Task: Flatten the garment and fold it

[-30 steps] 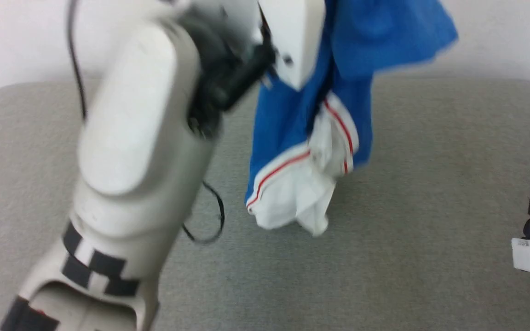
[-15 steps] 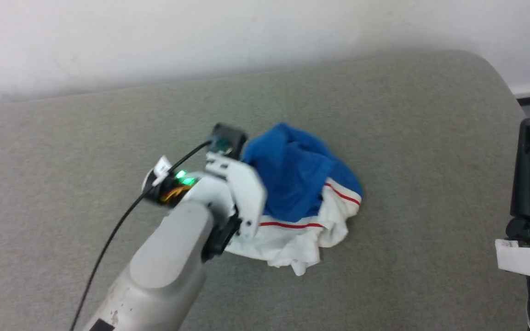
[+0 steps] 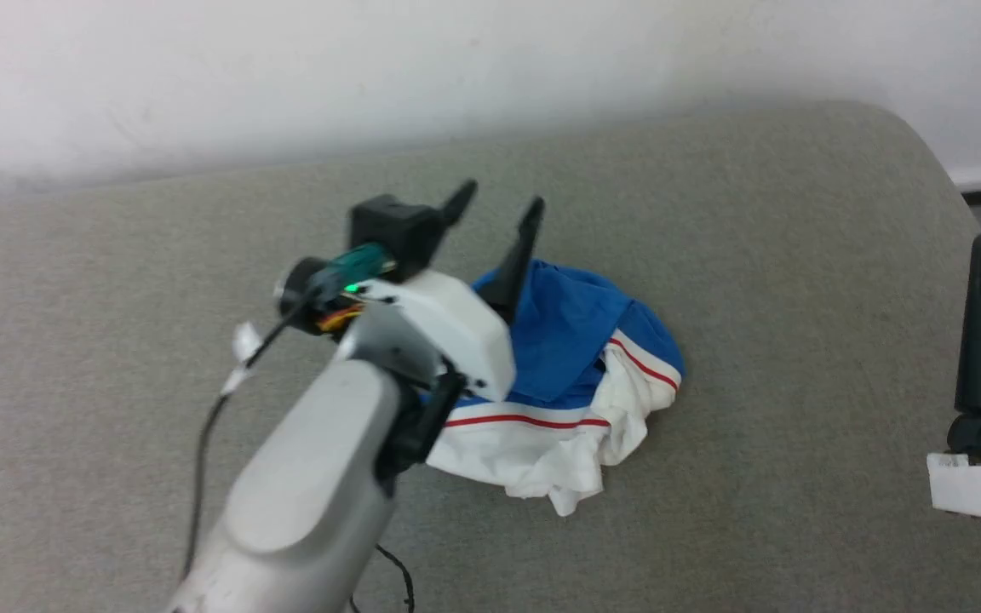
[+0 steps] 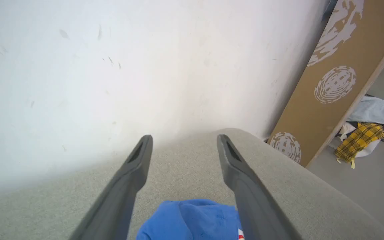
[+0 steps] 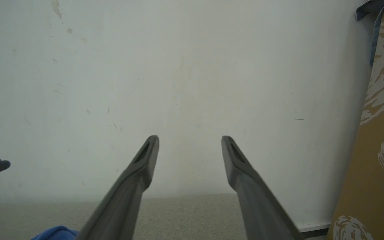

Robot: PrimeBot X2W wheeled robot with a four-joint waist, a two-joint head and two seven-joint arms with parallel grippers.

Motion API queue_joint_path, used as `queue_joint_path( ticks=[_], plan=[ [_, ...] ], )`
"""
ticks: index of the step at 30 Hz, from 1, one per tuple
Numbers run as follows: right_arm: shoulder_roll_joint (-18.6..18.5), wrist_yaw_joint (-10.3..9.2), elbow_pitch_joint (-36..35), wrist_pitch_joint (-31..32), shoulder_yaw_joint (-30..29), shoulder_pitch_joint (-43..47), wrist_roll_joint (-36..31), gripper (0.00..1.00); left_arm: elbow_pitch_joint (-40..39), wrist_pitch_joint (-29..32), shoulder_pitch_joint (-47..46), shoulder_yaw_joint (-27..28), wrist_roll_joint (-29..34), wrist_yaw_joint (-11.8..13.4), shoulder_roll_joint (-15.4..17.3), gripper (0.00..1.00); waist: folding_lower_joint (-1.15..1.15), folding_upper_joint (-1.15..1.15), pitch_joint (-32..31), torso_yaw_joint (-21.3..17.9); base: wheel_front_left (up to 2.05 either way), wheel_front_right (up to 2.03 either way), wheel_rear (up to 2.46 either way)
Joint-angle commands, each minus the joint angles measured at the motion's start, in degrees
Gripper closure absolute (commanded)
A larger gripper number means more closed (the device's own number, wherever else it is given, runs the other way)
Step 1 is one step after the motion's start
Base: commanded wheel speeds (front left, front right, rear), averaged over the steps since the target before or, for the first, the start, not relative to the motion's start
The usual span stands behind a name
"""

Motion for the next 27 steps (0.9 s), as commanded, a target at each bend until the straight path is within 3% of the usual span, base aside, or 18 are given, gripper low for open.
queue_joint_path(
  ticks=[1,5,8,12,16,19,22,27],
  plan=[
    [0.2,-0.05,-0.2,0.3,-0.2,1.1,0.0,0.0,-4.2,-1.7,3.2,1.2,0.8,1.2,2.3,0.0,-0.01,0.0,-2.6,2.6,0.0,0.0,0.0],
    [0.2,-0.05,-0.6,0.5,-0.3,2.2,0.4,0.0,-16.8,-6.3,11.2,4.4,4.3,5.5,8.8,0.0,-0.01,0.0,-3.0,3.6,0.0,0.0,0.0],
    [0.2,-0.05,-0.8,0.6,-0.7,3.1,0.8,0.0,-25.0,-10.6,19.7,7.0,4.9,8.4,11.6,0.0,-0.01,0.0,-2.8,4.4,0.0,0.0,0.0],
    [0.2,-0.05,-0.9,1.0,-1.0,4.8,0.8,0.0,-31.3,-17.0,30.6,10.1,5.9,12.3,12.9,0.0,-0.01,0.0,-2.0,5.5,0.0,0.0,0.0],
    [0.2,-0.05,-0.5,1.0,-1.5,6.7,1.3,0.0,-33.0,-19.4,38.4,10.1,10.3,14.6,13.5,0.0,-0.01,0.0,-1.2,6.5,0.0,0.0,0.0],
    [0.2,-0.05,0.0,1.1,-1.3,7.3,1.6,0.0,-32.9,-19.7,40.9,9.8,11.4,15.3,11.8,0.0,-0.01,0.0,-0.6,7.4,0.0,0.0,0.0],
    [0.2,-0.05,0.2,2.6,-0.1,6.2,1.2,0.0,-33.4,-19.7,40.2,9.6,12.6,14.3,10.3,0.0,-0.01,0.0,0.5,8.9,0.0,0.0,0.0],
    [-2.5,-0.05,4.6,11.0,4.8,2.0,2.4,0.0,-32.4,-19.8,37.0,9.2,14.4,12.2,7.9,0.0,-0.01,0.0,2.7,11.6,0.0,0.0,0.0]
  ],
)
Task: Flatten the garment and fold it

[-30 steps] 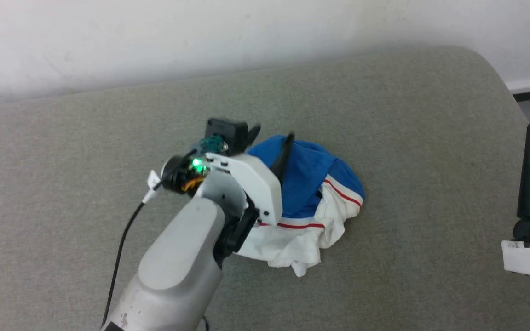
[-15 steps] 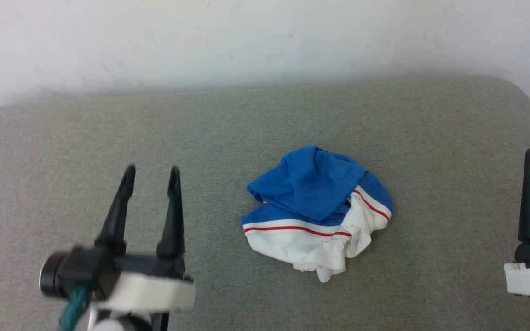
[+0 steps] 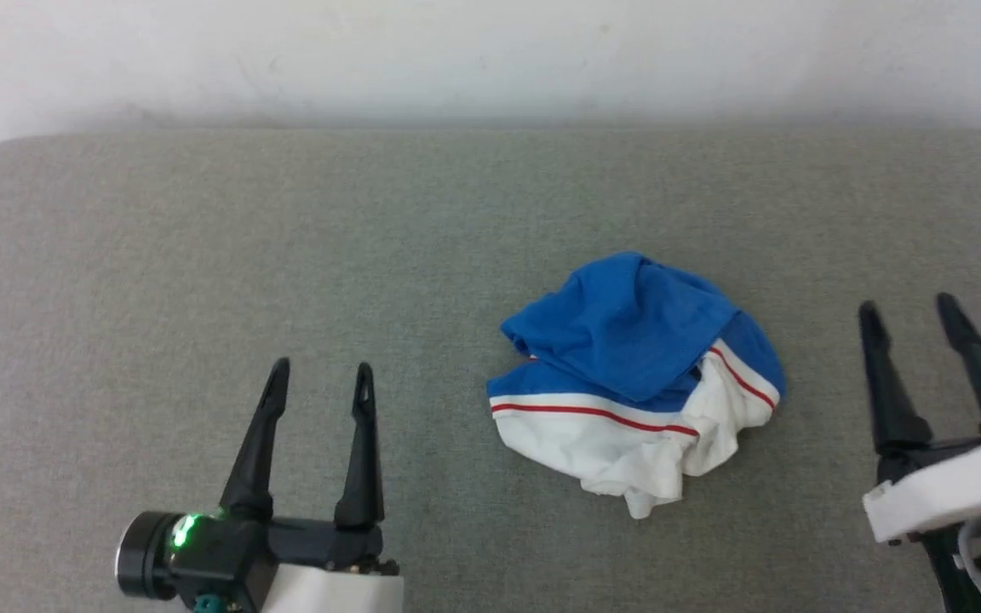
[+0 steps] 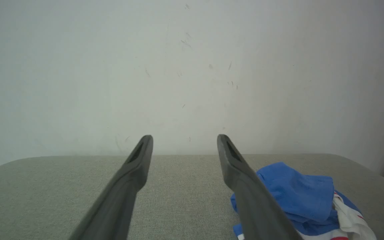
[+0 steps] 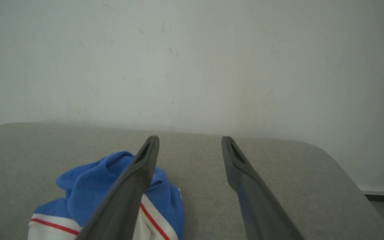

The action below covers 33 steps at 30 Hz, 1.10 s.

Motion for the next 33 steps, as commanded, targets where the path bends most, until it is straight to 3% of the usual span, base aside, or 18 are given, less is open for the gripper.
queue_joint_path(
  ticks=[1,6,14,15,16,17,24,28,33],
  plan=[
    [-2.7,-0.06,2.9,3.6,1.4,-2.0,0.8,0.0,0.6,-0.3,-2.0,-0.1,0.9,-0.9,-1.1,0.0,0.0,0.0,2.5,2.7,0.0,0.0,0.0],
    [-10.2,-0.06,13.2,12.0,5.8,-5.4,2.3,0.0,2.2,-0.3,-3.9,-0.1,1.8,-2.6,-4.3,0.0,0.0,0.0,5.2,5.8,0.0,0.0,0.0],
    [-15.9,-0.06,23.2,14.8,12.7,-8.0,4.2,0.0,3.8,-0.3,-4.4,1.0,3.1,-4.7,-7.2,0.0,0.0,0.0,7.1,9.1,0.0,0.0,0.0],
    [-15.9,-0.06,24.4,14.7,13.0,-8.3,4.5,0.24,4.0,-0.3,-4.4,1.2,3.2,-5.0,-7.4,0.0,0.0,0.0,7.1,9.4,0.0,0.0,0.0],
    [-15.9,-0.06,25.5,14.7,13.1,-8.5,4.7,0.73,4.1,-0.3,-4.4,1.4,3.4,-5.2,-7.6,0.0,0.0,0.0,7.1,9.6,0.0,0.0,0.0],
    [-15.9,-0.06,26.5,14.7,13.3,-8.6,4.7,1.0,4.3,-0.3,-4.4,1.6,3.5,-5.5,-7.8,0.0,0.0,0.0,7.0,9.7,0.0,0.0,0.0],
    [-15.7,-0.06,26.9,12.0,11.9,-12.0,4.7,1.0,5.0,-0.3,-3.2,3.6,4.0,-6.3,-9.0,0.0,0.0,0.0,4.3,8.2,0.0,0.0,0.0],
    [-18.1,-0.06,22.7,11.9,10.1,-16.9,4.8,1.0,5.3,-0.3,-2.3,4.7,4.1,-7.0,-9.4,0.0,0.0,0.0,1.9,6.1,0.0,0.0,0.0],
    [-22.0,-0.06,18.4,14.6,3.7,-18.6,3.9,1.0,5.6,-0.3,-1.5,5.3,4.3,-8.0,-9.9,0.0,0.0,0.0,0.4,4.9,0.0,0.0,0.0]
  ],
)
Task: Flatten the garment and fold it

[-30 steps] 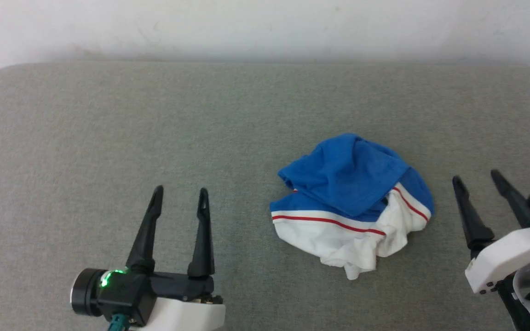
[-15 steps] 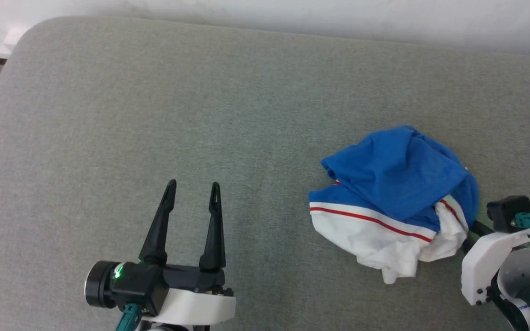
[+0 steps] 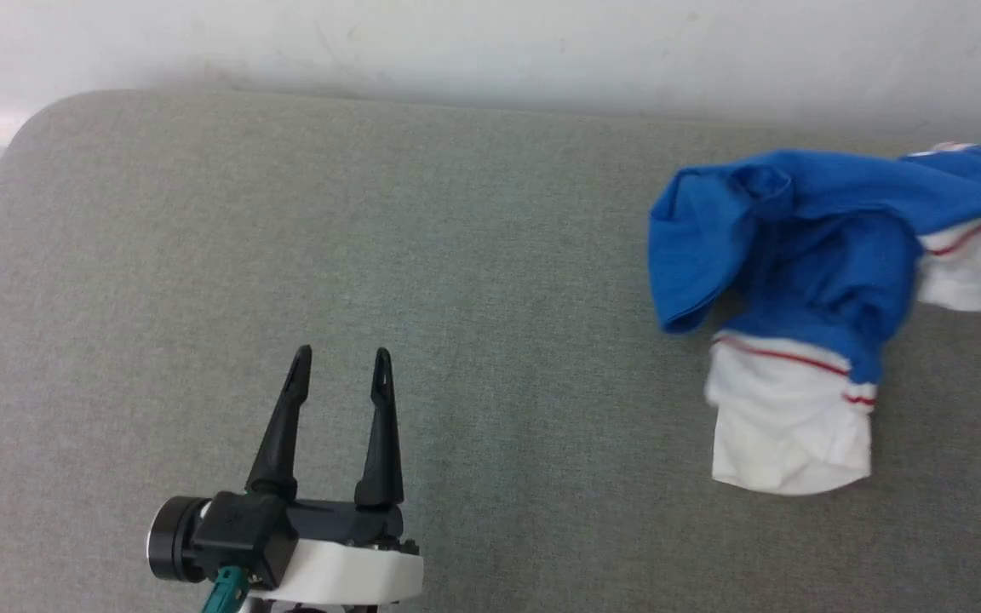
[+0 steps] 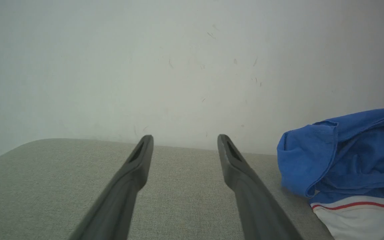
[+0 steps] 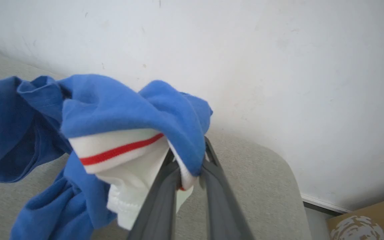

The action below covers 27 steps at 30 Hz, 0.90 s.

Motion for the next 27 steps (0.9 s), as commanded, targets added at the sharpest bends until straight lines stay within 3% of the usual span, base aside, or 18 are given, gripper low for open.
queue_joint_path(
  ticks=[1,4,9,10,11,12,20,24,27],
  plan=[
    [-1.0,-0.13,-0.4,0.8,-1.8,1.6,-0.8,1.0,0.2,-0.3,0.7,0.2,0.7,-0.8,-0.4,0.0,0.01,0.0,-1.5,-1.5,0.0,0.0,0.0],
    [-1.9,-0.13,0.0,3.4,-7.1,7.9,-1.9,1.0,0.4,-0.3,1.1,0.3,0.8,-1.3,-0.6,0.0,0.01,0.0,-1.4,-1.1,0.0,0.0,0.0],
    [1.3,-0.13,2.6,5.8,-14.4,20.3,-3.4,1.0,0.9,-0.3,2.0,0.8,0.9,-1.9,-0.9,0.0,0.01,0.0,-1.2,-0.4,0.0,0.0,0.0],
    [2.2,-0.13,3.0,5.4,-15.1,21.8,-3.9,0.69,1.0,-0.3,2.1,0.9,1.0,-2.0,-0.9,0.0,0.01,0.0,-1.3,-0.4,0.0,0.0,0.0],
    [2.8,-0.13,3.1,5.0,-15.4,22.8,-4.5,0.24,1.1,-0.3,2.2,1.0,1.1,-2.2,-0.9,0.0,0.01,0.0,-1.4,-0.4,0.0,0.0,0.0],
    [3.5,-0.13,3.2,4.5,-15.5,23.4,-5.0,0.0,1.3,-0.3,2.2,1.1,1.3,-2.4,-0.9,0.0,0.01,0.0,-1.6,-0.5,0.0,0.0,0.0],
    [6.6,-0.13,-6.2,0.1,-9.4,19.1,-5.3,0.0,2.2,-0.3,2.3,1.5,1.5,-3.8,-1.0,0.0,0.01,0.0,-3.6,-1.9,0.0,0.0,0.0],
    [6.4,-0.13,-9.3,2.8,-2.4,17.8,-3.2,0.0,2.4,-0.3,2.2,1.3,1.6,-4.3,-1.1,0.0,0.01,0.0,-3.6,-1.9,0.0,0.0,0.0],
    [5.1,-0.13,-7.7,5.5,2.6,16.6,-1.0,0.0,2.1,-0.3,1.8,1.2,1.6,-4.6,-1.2,0.0,0.01,0.0,-2.7,-1.4,0.0,0.0,0.0]
  ],
)
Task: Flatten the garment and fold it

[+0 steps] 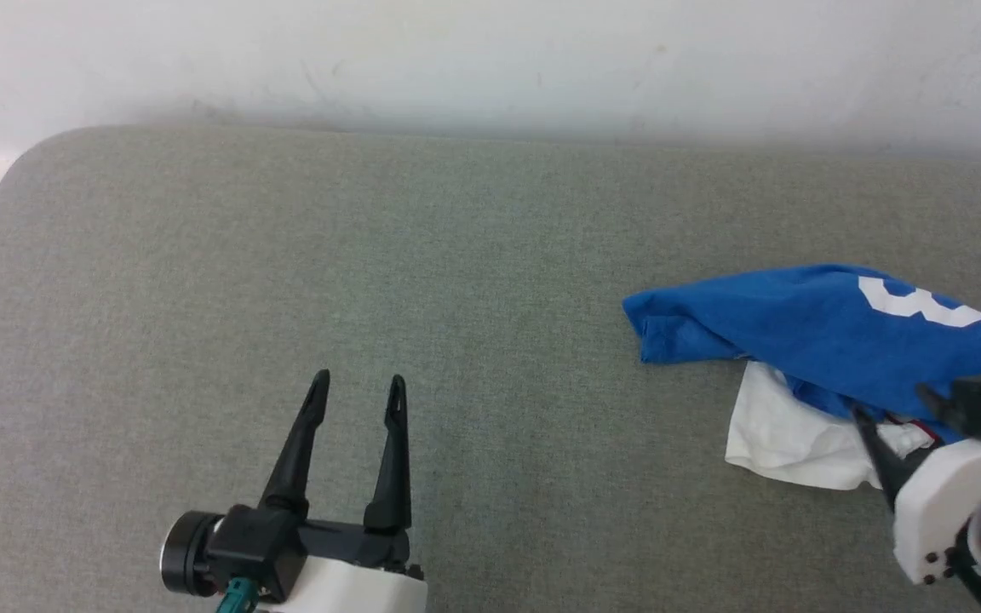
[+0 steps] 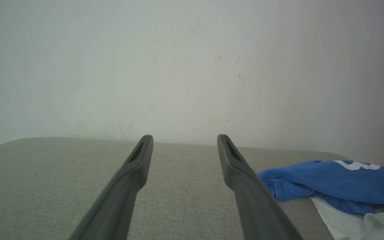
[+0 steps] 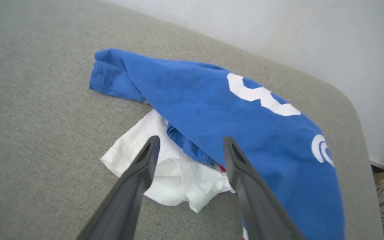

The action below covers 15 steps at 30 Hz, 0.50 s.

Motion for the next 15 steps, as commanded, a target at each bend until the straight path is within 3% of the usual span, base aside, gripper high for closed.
queue_joint_path(
  ticks=[1,13,14,15],
  plan=[
    [-0.8,-0.12,1.5,1.0,1.7,-1.7,1.3,0.0,-0.1,-0.3,-0.4,0.1,0.8,-0.3,-0.1,0.0,0.01,0.0,1.1,0.7,0.0,0.0,0.0],
    [-6.8,-0.12,17.9,10.6,16.7,-9.7,6.3,0.0,-0.7,-0.3,-2.5,-0.7,1.2,0.3,-0.6,0.0,0.01,0.0,5.8,5.1,0.0,0.0,0.0],
    [-7.1,-0.12,18.7,11.7,17.3,-10.0,7.0,0.38,-0.6,-0.3,-2.6,-0.7,1.1,0.3,-0.6,0.0,0.01,0.0,5.8,5.3,0.0,0.0,0.0],
    [-7.4,-0.12,19.2,12.6,17.8,-10.2,7.7,0.84,-0.6,-0.3,-2.6,-0.7,1.0,0.5,-0.7,0.0,0.01,0.0,5.8,5.4,0.0,0.0,0.0]
  ],
)
